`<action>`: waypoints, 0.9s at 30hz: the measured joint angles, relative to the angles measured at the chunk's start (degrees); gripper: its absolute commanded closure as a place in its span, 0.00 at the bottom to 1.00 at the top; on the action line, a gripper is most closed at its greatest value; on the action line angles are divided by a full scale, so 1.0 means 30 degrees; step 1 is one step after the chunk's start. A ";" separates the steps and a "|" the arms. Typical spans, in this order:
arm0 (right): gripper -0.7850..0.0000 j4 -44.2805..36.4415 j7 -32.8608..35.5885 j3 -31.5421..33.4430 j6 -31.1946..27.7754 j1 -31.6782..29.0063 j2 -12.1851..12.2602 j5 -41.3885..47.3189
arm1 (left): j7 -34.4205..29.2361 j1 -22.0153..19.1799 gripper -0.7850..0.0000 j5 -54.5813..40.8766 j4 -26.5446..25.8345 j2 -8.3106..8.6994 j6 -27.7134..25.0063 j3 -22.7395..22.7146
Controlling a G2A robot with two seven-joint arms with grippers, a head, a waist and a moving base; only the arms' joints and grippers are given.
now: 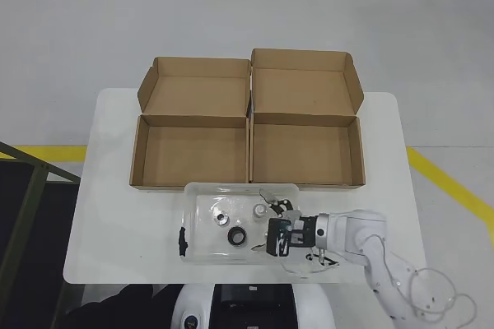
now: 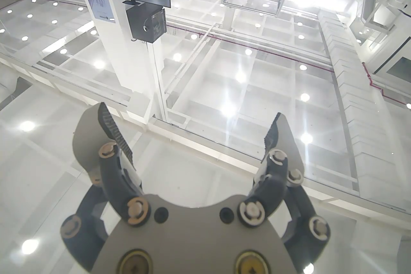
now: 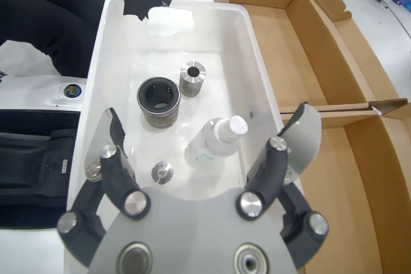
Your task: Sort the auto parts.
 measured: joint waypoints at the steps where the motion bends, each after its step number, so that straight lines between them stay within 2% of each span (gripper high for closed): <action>1: 0.05 0.0141 0.0240 -0.0043 0.0051 0.0126 -0.0009 0.0263 | 0.0000 0.0000 0.00 0.0000 0.0000 0.0000 0.0000 0.0000; 5: 0.28 0.0393 0.1299 -0.0139 0.0223 0.0438 -0.0012 0.0892 | 0.0000 0.0000 0.00 0.0000 0.0000 0.0000 0.0000 0.0000; 8: 0.33 0.0421 0.2207 -0.0271 0.0272 0.0661 -0.0004 0.1146 | 0.0000 0.0000 0.00 0.0000 0.0000 0.0000 0.0000 0.0000; 10: 0.40 0.0420 0.2631 -0.0377 0.0373 0.0751 -0.0005 0.1325 | 0.0000 0.0000 0.00 0.0000 0.0000 0.0000 0.0000 0.0000; 15: 0.50 0.0607 0.3519 -0.0558 0.0811 0.1005 -0.0006 0.1733 | 0.0000 0.0000 0.00 0.0000 0.0000 0.0000 0.0000 0.0000; 20: 0.51 0.0843 0.4118 -0.0774 0.0918 0.1263 0.0013 0.1979 | 0.0000 0.0000 0.00 0.0000 0.0000 0.0000 0.0000 0.0000; 27: 0.60 0.1157 0.4345 -0.0971 0.1216 0.1514 0.0040 0.2244 | 0.0000 0.0000 0.00 0.0000 0.0000 0.0000 0.0000 0.0000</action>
